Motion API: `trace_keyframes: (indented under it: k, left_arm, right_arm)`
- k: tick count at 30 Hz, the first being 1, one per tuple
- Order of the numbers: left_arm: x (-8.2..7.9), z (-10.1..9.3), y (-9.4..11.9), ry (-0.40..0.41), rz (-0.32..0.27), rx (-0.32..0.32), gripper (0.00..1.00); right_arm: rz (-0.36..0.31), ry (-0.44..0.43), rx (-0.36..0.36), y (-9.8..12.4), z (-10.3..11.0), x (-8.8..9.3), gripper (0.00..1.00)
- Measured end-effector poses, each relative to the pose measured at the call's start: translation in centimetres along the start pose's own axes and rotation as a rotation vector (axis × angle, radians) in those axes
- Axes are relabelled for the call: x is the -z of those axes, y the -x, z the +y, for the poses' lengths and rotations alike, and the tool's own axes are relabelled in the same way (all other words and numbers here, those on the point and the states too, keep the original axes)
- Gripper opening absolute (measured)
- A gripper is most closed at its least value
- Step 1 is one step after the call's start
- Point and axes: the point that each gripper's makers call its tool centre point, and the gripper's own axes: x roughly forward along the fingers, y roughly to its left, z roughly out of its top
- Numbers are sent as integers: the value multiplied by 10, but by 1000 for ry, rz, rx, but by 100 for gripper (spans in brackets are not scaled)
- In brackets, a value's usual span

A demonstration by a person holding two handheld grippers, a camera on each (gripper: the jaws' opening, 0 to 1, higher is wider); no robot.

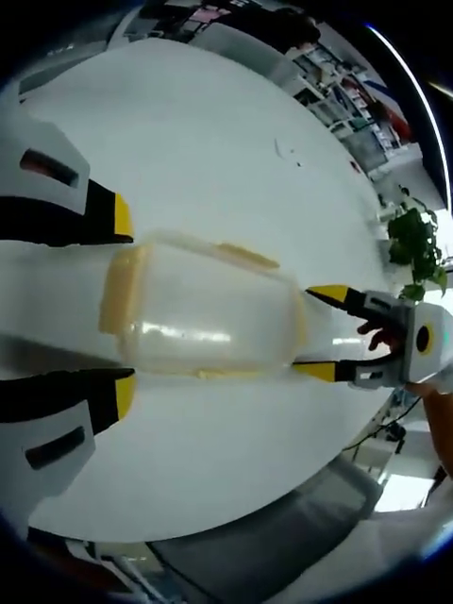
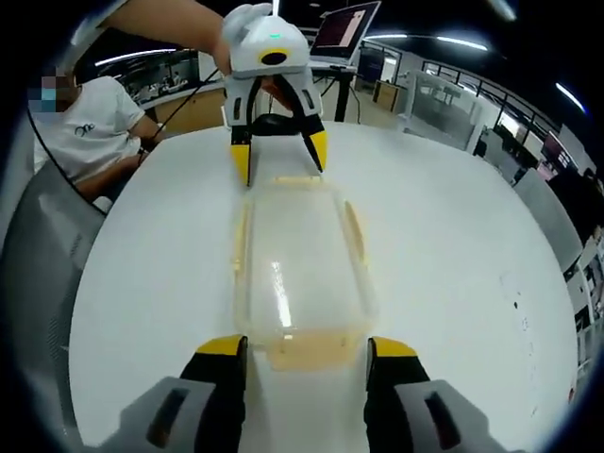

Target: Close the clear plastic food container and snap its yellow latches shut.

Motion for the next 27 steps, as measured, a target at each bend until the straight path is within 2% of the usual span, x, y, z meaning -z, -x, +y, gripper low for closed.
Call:
trace_keyframes:
  k: [6, 13, 19, 22, 27]
  left_arm:
    - [9, 1, -3, -7, 24, 21, 50]
    - [10, 7, -5, -34, 37, 29, 48]
    - [11, 6, -8, -67, 48, 67, 46]
    - [14, 7, -10, -64, 59, 75, 43]
    - [16, 5, -10, -26, 46, 87, 41]
  right_arm:
    - [18, -5, -55, -1, 5, 3, 47]
    - [42, 12, -63, -4, 4, 7, 46]
    - [61, 24, -71, -11, 4, 9, 45]
    - [57, 4, -72, -11, 3, 6, 44]
    - [66, 37, -74, -12, 1, 8, 41]
